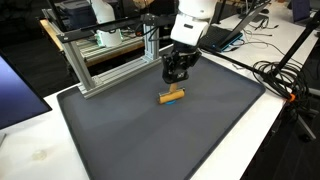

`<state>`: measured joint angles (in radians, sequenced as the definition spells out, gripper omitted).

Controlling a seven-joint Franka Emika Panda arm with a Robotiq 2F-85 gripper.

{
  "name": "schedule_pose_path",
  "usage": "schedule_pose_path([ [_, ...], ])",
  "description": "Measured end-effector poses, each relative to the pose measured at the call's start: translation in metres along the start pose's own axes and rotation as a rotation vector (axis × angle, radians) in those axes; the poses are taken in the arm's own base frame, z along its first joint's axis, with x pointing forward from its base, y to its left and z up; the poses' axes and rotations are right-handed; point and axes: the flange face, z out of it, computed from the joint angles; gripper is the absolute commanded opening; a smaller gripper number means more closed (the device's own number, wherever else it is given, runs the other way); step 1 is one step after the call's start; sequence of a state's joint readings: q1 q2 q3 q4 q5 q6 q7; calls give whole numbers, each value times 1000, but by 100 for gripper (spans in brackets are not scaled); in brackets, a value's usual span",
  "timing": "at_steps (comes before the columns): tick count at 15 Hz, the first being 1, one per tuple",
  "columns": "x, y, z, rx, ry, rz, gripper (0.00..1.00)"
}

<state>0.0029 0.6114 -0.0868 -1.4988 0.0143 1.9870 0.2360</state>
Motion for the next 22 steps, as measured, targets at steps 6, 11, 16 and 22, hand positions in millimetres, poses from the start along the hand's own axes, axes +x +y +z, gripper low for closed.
schedule_pose_path([
  [6,4,-2,0,-8,-26,-15,22],
  [11,6,-3,1,-13,-42,-18,22],
  [16,7,-4,1,-16,-50,-19,22],
  [22,8,-6,2,-21,-68,-43,22],
])
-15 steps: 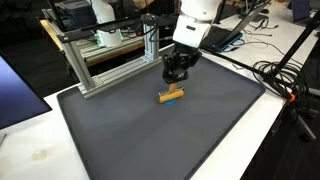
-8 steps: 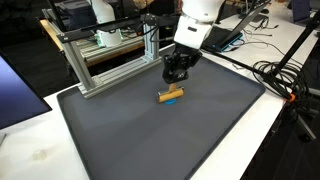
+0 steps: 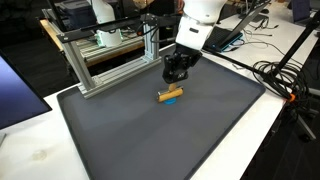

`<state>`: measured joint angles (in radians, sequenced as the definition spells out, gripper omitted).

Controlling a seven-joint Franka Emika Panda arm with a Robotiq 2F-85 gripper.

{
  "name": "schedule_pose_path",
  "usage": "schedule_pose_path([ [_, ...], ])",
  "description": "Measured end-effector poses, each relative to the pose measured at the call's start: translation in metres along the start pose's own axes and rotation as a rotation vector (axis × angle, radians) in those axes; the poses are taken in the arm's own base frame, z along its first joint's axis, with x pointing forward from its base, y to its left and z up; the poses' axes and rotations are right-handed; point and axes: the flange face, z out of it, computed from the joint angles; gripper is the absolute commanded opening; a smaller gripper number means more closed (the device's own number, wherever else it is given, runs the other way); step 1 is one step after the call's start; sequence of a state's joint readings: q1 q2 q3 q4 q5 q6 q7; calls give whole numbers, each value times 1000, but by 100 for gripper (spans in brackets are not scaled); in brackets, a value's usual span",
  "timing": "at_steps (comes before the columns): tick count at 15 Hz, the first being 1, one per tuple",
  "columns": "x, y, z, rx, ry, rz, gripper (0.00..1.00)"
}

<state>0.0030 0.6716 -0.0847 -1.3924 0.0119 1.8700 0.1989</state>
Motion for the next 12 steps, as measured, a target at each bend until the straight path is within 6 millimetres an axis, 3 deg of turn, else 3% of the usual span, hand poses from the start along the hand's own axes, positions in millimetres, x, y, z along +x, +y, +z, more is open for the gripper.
schedule_pose_path([
  [12,0,-3,2,-11,-42,-33,22],
])
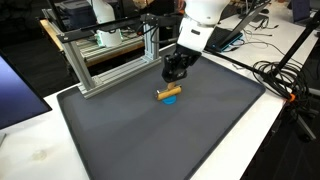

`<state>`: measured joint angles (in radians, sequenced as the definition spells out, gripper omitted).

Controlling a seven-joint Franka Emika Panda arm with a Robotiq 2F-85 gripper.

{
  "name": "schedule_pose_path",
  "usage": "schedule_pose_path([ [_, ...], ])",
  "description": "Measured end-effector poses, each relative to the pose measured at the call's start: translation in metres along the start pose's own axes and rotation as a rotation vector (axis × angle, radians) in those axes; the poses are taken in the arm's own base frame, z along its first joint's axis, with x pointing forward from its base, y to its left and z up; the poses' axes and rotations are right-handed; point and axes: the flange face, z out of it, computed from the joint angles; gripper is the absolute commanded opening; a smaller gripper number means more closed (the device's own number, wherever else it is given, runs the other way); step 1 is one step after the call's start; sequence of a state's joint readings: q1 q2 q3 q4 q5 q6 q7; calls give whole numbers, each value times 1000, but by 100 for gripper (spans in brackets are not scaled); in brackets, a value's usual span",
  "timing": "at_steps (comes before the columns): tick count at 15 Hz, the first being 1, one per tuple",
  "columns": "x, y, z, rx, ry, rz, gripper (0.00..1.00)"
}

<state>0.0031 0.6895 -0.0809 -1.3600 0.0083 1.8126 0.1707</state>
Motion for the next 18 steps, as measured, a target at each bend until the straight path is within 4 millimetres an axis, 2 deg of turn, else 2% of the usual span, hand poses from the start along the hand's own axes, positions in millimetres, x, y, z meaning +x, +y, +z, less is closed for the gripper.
schedule_pose_path([
  [2,-2,0,2,-3,-19,-1,22],
  [6,-13,-2,27,-23,-156,-15,22],
  [9,-18,-3,34,-30,-203,-20,22],
  [14,-24,3,24,-18,-132,-15,22],
  [18,-48,27,-1,-7,-11,7,22],
])
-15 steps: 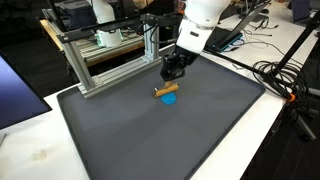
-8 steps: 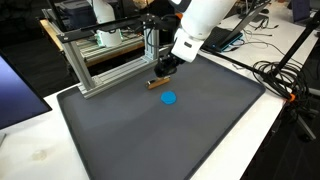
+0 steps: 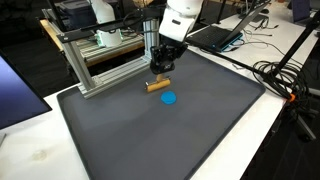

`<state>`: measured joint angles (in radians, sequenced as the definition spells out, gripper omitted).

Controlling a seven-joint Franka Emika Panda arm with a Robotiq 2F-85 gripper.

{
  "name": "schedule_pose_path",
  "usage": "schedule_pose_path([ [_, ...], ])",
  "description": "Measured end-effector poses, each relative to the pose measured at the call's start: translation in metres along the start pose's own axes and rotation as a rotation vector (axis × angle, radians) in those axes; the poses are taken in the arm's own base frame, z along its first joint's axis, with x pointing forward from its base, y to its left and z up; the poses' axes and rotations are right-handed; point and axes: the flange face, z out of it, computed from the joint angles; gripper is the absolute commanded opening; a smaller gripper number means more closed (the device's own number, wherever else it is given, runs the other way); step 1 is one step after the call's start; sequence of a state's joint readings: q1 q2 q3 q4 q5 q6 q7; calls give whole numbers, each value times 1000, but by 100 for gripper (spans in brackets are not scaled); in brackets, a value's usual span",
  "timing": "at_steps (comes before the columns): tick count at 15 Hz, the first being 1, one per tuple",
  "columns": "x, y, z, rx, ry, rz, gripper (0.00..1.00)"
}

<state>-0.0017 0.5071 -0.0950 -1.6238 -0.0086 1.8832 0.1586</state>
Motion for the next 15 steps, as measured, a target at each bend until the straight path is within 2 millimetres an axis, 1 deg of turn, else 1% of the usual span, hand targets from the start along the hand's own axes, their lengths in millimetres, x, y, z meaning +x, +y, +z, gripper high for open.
schedule_pose_path([
  [2,-17,12,-17,19,69,13,22],
  [4,-38,20,-34,39,135,22,22],
  [7,-77,23,-52,65,207,22,22],
  [11,-134,19,-55,66,257,17,22],
  [15,-181,14,-56,19,301,-7,22],
])
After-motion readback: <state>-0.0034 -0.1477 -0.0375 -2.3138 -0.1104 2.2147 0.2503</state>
